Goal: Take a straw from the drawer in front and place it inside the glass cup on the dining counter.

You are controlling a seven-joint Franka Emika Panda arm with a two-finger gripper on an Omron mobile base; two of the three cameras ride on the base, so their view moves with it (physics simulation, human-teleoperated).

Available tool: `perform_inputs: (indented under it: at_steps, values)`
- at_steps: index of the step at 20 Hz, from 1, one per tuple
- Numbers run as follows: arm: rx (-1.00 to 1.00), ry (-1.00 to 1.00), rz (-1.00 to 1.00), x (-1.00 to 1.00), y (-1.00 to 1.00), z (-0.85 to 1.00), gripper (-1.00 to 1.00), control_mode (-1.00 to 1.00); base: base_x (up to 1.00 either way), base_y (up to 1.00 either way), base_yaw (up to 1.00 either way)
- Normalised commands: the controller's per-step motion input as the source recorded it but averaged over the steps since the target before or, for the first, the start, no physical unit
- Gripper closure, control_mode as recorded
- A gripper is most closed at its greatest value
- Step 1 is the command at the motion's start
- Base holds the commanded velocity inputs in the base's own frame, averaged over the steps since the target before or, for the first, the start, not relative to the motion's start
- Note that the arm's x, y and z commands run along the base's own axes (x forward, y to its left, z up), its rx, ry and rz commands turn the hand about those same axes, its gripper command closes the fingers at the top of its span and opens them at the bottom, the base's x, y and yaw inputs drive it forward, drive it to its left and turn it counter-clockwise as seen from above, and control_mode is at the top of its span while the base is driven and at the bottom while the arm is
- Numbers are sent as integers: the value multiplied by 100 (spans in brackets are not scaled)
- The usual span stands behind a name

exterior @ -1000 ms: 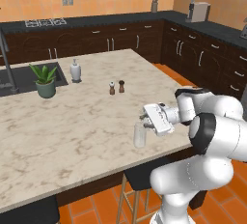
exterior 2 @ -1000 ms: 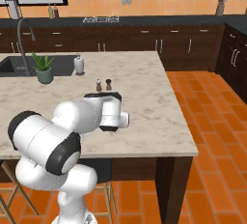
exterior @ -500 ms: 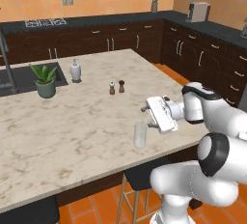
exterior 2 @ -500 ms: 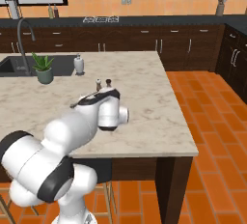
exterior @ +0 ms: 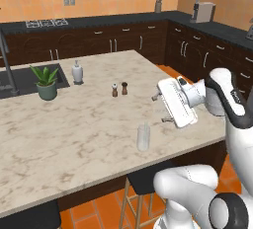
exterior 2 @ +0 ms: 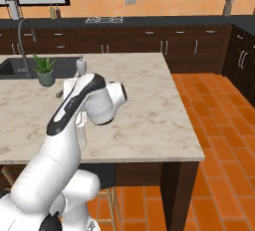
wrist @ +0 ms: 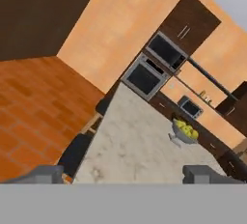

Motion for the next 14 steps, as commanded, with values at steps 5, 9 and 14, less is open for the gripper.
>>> perform_inputs:
  at_steps: [5, 9, 14]
  values:
    - [-80, -64, 12, -87, 21, 34, -100, -100, 0, 0, 0]
    - [-86, -57, 19, -64, 15, 4, -100, -100, 0, 0, 0]
    - [-78, -40, 19, -41, 10, 0, -100, -100, 0, 0, 0]
